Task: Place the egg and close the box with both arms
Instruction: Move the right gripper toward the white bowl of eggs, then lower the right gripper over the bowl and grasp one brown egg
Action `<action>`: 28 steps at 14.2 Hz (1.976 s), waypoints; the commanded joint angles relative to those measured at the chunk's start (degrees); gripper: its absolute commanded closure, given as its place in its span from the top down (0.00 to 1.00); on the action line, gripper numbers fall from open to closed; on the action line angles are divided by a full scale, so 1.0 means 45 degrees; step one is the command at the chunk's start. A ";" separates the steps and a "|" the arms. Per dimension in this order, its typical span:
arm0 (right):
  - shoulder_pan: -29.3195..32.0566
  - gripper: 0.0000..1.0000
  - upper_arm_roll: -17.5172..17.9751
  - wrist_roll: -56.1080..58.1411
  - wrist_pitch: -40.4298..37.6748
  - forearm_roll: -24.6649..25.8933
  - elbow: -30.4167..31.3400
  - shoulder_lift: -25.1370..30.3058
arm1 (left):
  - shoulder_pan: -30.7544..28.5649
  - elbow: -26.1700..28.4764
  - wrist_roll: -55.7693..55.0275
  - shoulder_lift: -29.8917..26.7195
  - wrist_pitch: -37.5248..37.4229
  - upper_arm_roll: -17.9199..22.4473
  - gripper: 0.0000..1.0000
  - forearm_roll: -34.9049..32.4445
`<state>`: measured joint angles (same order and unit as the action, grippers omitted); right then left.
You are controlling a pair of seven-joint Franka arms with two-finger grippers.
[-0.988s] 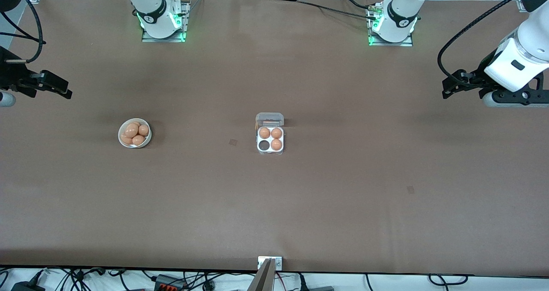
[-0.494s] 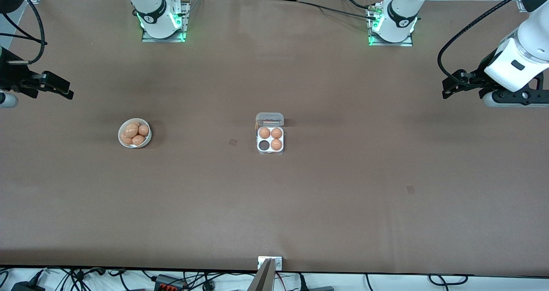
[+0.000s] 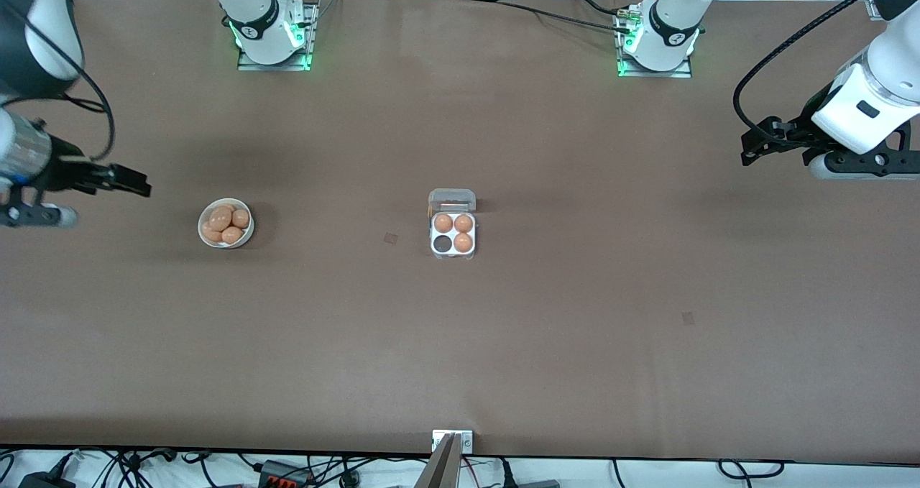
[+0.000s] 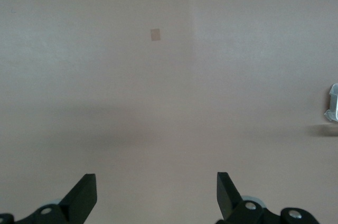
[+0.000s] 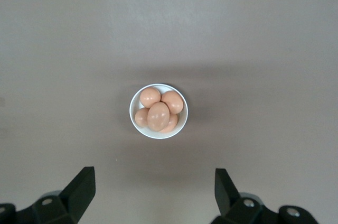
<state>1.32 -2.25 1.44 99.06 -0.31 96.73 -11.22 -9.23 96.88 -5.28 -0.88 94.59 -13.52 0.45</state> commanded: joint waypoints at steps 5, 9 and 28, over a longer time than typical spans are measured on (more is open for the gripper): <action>0.0136 1.00 0.0207 0.0012 0.0818 0.0612 -0.0089 -0.1956 | -0.0098 -0.0417 0.0177 0.0196 -0.0298 -0.0063 1.00 -0.0119; 0.0272 1.00 0.0226 -0.0552 0.0819 0.0596 0.0165 -0.2701 | -0.0098 -0.0417 0.0177 0.0196 -0.0318 -0.0063 1.00 -0.0119; 0.0448 0.95 0.0226 -0.2430 0.4528 -0.1259 0.3642 -0.2682 | -0.0079 -0.0417 0.0197 0.0196 -0.0376 -0.0063 1.00 -0.0119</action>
<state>2.26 -1.98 -8.88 118.01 -5.28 111.78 -24.34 -9.24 96.88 -5.27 -0.87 94.24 -13.52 0.45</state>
